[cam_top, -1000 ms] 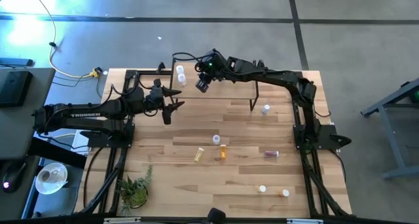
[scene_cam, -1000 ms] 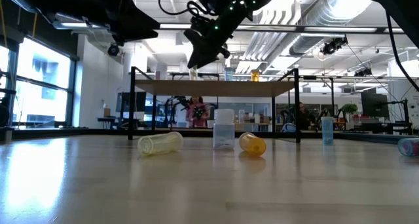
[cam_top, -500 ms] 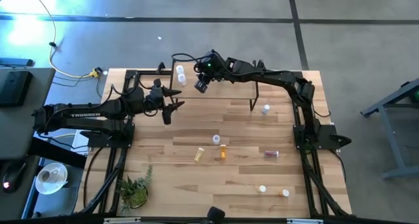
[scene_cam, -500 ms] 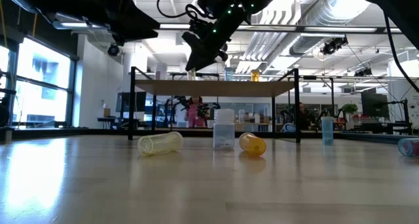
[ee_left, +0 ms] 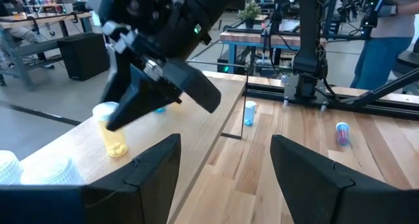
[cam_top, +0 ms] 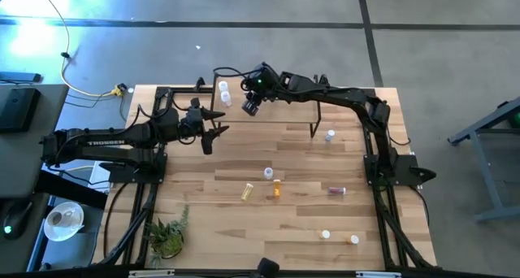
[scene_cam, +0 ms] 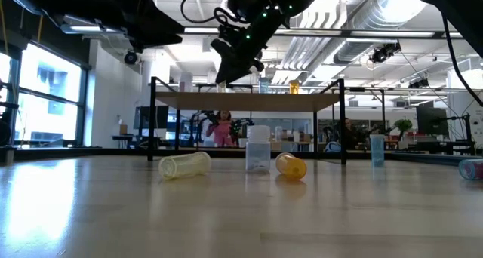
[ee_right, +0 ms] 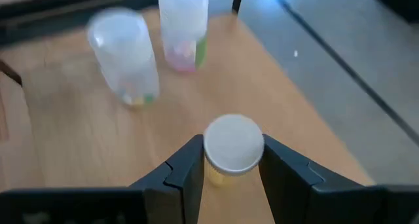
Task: Pick and place medicine bottles onto shelf by color
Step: Put the top right yellow pill bottle on the shelf, then adjust the transparent pill bottle on the shelf
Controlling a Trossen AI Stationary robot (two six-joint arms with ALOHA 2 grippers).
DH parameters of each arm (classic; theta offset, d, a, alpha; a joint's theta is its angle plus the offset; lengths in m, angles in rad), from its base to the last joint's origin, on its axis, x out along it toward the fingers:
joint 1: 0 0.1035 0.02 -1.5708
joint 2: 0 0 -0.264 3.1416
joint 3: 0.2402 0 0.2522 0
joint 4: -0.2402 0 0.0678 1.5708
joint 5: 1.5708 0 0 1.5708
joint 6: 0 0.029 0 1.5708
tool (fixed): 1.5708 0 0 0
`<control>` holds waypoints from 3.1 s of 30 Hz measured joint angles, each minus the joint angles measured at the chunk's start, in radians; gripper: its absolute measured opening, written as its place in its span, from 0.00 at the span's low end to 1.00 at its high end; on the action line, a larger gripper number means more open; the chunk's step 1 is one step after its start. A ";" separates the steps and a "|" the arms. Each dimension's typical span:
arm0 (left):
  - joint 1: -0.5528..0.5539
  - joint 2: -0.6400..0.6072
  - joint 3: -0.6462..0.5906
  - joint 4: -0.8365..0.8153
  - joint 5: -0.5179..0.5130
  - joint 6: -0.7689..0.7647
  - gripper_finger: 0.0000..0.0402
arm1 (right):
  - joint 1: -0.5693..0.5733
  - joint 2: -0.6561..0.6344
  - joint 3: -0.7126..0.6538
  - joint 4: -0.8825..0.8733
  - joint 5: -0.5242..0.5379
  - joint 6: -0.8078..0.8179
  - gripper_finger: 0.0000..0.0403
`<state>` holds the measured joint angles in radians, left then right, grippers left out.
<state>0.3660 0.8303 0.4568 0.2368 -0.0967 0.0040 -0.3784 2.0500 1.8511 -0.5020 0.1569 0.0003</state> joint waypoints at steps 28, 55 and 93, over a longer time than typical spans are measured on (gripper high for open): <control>0.000 0.000 0.000 -0.011 0.001 0.000 0.57 | 0.004 -0.045 -0.001 -0.013 0.031 -0.007 0.35; -0.002 -0.205 0.001 -0.302 -0.429 -0.057 0.57 | 0.172 -0.044 0.000 0.083 0.023 -0.057 0.35; -0.003 -0.205 0.000 -0.308 -0.439 -0.056 0.57 | 0.064 0.040 0.000 0.243 0.049 0.022 0.28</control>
<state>0.3634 0.6250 0.4572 -0.0711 -0.5358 -0.0521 -0.3145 2.0903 1.8511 -0.2588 0.2054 0.0223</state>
